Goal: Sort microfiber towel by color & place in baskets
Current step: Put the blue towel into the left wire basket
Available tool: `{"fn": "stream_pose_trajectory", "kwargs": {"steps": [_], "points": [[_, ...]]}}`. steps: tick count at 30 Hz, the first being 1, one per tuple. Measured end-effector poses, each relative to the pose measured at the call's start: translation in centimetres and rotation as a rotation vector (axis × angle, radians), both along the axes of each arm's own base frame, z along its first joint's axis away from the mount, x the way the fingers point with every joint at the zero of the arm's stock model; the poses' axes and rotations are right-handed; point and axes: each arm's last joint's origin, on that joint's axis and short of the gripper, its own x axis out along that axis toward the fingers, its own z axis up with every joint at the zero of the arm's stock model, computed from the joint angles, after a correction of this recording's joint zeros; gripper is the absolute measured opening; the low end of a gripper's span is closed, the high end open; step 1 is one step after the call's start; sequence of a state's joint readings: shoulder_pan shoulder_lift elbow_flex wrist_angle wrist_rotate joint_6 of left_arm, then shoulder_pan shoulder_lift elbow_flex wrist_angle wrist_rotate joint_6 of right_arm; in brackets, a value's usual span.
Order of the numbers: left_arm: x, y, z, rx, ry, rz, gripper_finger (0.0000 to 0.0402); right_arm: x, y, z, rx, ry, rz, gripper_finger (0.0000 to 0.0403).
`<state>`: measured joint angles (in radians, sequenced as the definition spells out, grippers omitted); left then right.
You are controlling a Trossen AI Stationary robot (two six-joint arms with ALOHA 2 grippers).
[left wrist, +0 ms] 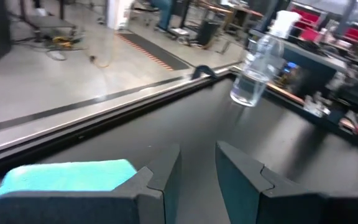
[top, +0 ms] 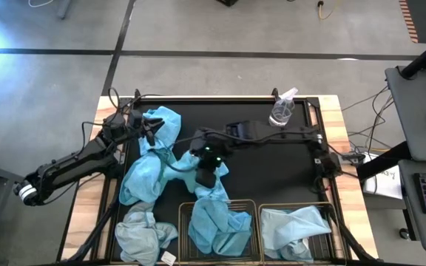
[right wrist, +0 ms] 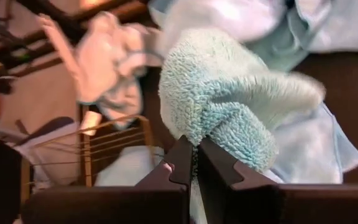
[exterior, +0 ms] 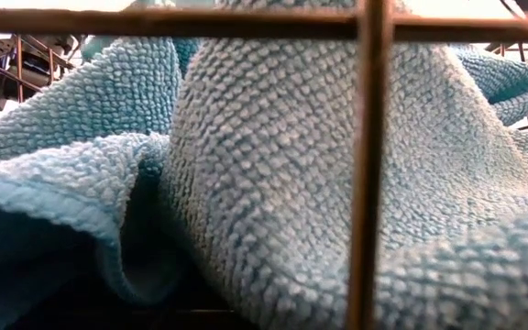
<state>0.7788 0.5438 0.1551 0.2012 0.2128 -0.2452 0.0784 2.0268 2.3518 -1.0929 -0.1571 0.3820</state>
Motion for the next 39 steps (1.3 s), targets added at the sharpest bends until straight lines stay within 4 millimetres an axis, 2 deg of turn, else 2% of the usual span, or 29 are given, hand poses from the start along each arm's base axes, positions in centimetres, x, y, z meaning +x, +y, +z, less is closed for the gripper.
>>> {"fn": "stream_pose_trajectory", "kwargs": {"steps": [4,7,16,23,26,31,39], "points": [[0.0,0.1,0.0,-0.021,-0.013,0.034,0.0084,-1.9,2.2,2.5,0.006,-0.062,0.054,0.0011],[0.0,0.1,0.0,-0.043,-0.028,0.039,0.0084,-3.0,4.1,3.3,0.01,-0.08,0.104,0.0011],[0.0,0.1,0.0,-0.093,-0.06,0.05,0.0084,-5.4,10.3,3.1,0.002,-0.012,0.264,0.0011],[0.0,0.1,0.0,-0.129,-0.083,0.057,0.0084,-7.0,13.6,2.6,-0.036,0.007,0.389,0.0011],[0.0,0.1,0.0,-0.132,-0.085,0.058,0.0084,-7.2,14.2,2.5,-0.078,-0.002,0.387,0.0011],[0.0,0.1,0.0,-0.132,-0.085,0.057,0.0084,-6.8,13.7,1.7,-0.163,0.013,0.27,0.0011],[0.0,0.1,0.0,-0.127,-0.081,0.055,0.0084,-6.0,13.0,-1.4,-0.176,0.128,0.219,0.0024]]}}
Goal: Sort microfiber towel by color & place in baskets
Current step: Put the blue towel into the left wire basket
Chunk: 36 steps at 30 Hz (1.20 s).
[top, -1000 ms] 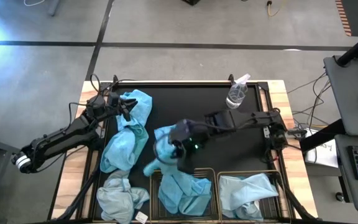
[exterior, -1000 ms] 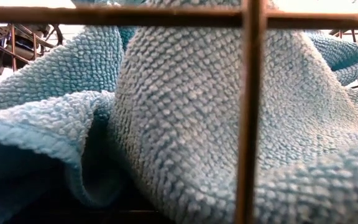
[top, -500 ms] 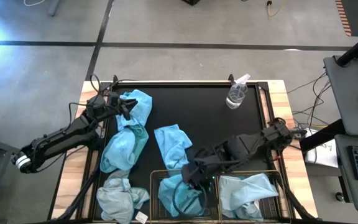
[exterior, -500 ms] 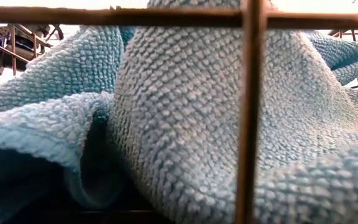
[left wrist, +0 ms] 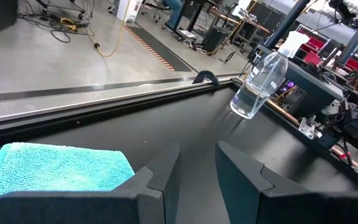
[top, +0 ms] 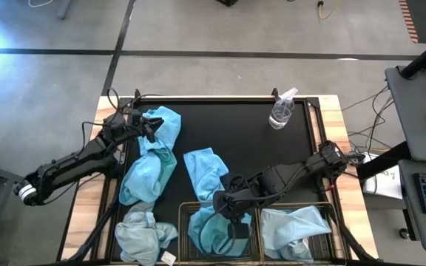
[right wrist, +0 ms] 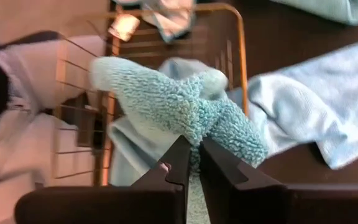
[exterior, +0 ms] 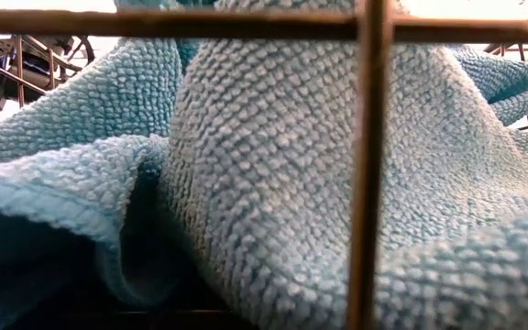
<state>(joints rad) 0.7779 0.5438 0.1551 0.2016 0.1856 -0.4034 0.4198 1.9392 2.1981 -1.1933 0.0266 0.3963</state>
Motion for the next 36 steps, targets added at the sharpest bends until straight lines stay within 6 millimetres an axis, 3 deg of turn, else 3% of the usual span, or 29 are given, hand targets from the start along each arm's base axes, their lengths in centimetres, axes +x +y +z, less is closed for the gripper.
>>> {"fn": "stream_pose_trajectory", "kwargs": {"steps": [6,12,18,23,36], "points": [[0.0,0.0,0.0,0.005,0.003,-0.001,0.0084,0.3,-0.2,-2.0,-0.022,0.053,-0.01,0.0077],[0.0,0.0,0.0,0.004,0.003,-0.001,0.0084,0.7,-0.8,-2.3,-0.026,0.054,-0.022,0.013],[0.0,0.0,0.0,0.004,0.004,-0.001,0.0084,1.2,-1.9,-2.2,-0.087,0.019,-0.077,0.0148],[0.0,0.0,0.0,0.004,0.004,-0.001,0.0084,1.8,-5.4,-2.7,-0.299,0.002,-0.305,0.014],[0.0,0.0,0.0,0.044,0.032,-0.02,0.0084,3.3,-15.0,-6.0,-0.068,0.202,-0.45,0.0139]]}}
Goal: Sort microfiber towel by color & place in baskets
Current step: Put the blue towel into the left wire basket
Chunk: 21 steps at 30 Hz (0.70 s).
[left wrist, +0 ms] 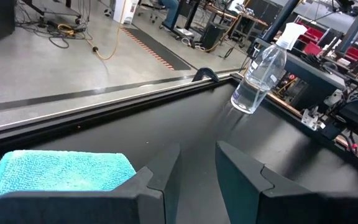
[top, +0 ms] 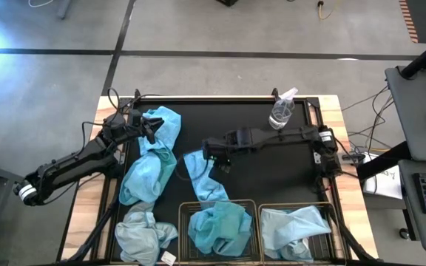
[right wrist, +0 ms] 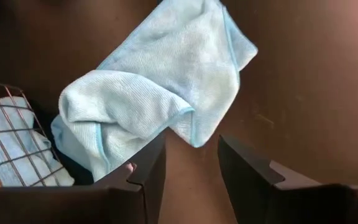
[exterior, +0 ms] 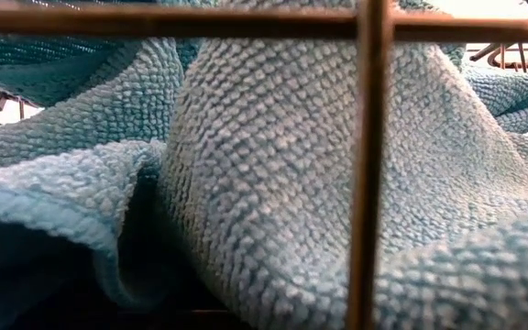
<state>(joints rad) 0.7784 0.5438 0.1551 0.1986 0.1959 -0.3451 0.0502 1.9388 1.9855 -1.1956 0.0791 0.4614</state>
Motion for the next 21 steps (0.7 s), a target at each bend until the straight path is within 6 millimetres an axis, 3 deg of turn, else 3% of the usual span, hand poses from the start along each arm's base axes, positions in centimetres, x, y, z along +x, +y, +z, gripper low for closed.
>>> {"fn": "stream_pose_trajectory", "kwargs": {"steps": [8,21], "points": [[0.0,0.0,0.0,0.04,0.026,-0.009,0.0084,0.3,-2.5,-2.7,0.083,0.015,-0.042,0.0137],[0.0,0.0,0.0,0.086,0.057,-0.016,0.0084,1.8,-3.1,-8.2,0.226,0.122,-0.019,0.0134]]}}
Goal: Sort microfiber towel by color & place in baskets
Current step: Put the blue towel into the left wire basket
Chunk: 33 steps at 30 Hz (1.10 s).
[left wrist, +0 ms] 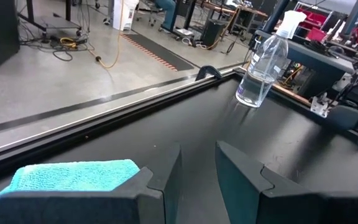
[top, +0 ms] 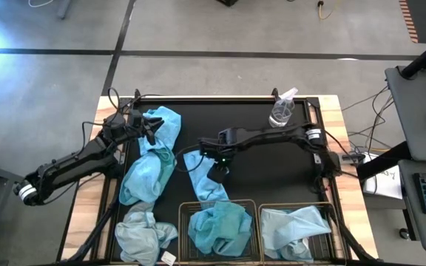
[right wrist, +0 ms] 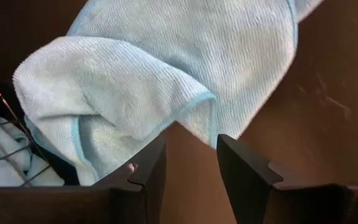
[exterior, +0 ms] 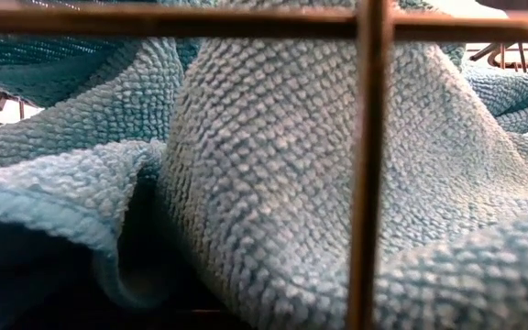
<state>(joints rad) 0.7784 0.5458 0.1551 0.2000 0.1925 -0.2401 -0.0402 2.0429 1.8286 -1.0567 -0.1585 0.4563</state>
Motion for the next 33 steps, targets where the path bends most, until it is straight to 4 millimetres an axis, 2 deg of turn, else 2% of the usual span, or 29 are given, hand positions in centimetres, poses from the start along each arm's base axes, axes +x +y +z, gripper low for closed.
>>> {"fn": "stream_pose_trajectory", "kwargs": {"steps": [9,14,19,33], "points": [[0.1,0.1,-0.1,-0.008,0.009,0.0,0.0084,1.9,-0.3,-0.3,0.051,-0.041,0.059,0.0134],[0.1,0.1,-0.3,-0.014,0.022,-0.002,0.0084,2.5,-0.3,-1.4,0.106,-0.02,0.069,0.0134],[0.2,0.2,-0.5,-0.011,0.041,-0.005,0.0084,2.5,-0.4,-2.0,0.124,-0.001,0.072,0.0134],[0.2,0.2,-0.5,-0.013,0.043,-0.007,0.0084,2.2,-2.6,-2.7,0.137,0.032,-0.02,0.0134]]}}
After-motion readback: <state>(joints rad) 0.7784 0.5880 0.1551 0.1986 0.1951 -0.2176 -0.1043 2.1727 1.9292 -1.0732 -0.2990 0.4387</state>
